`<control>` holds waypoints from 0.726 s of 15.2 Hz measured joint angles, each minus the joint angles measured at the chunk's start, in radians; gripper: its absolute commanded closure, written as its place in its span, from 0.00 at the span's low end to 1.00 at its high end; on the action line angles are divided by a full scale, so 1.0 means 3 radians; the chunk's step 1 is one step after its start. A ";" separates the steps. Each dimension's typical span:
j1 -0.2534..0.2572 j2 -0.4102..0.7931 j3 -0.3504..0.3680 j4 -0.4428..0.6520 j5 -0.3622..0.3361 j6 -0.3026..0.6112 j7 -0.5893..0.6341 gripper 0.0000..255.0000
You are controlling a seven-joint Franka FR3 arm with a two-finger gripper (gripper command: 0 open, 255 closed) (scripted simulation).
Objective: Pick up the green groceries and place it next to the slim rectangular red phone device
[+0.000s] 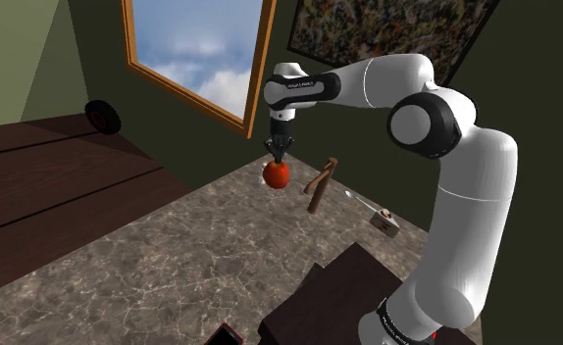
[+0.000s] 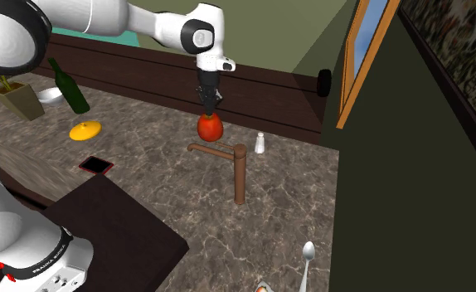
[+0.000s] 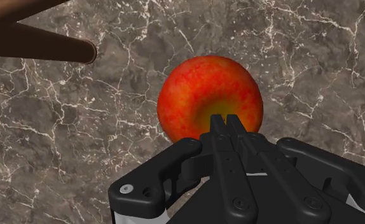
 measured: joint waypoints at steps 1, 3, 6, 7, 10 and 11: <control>0.0046 -0.0050 0.0019 -0.0095 -0.0002 0.0044 0.0063 1.00; 0.0128 -0.0142 0.0056 -0.0213 -0.0005 0.0069 0.0178 1.00; 0.0274 -0.0242 0.0132 -0.0356 0.0002 0.0111 0.0391 1.00; 0.0326 -0.0325 0.0158 -0.0470 0.0000 0.0140 0.0465 1.00; 0.0458 -0.0350 0.0237 -0.0512 0.0016 0.0161 0.0668 1.00; 0.0507 -0.0395 0.0266 -0.0584 0.0020 0.0187 0.0743 1.00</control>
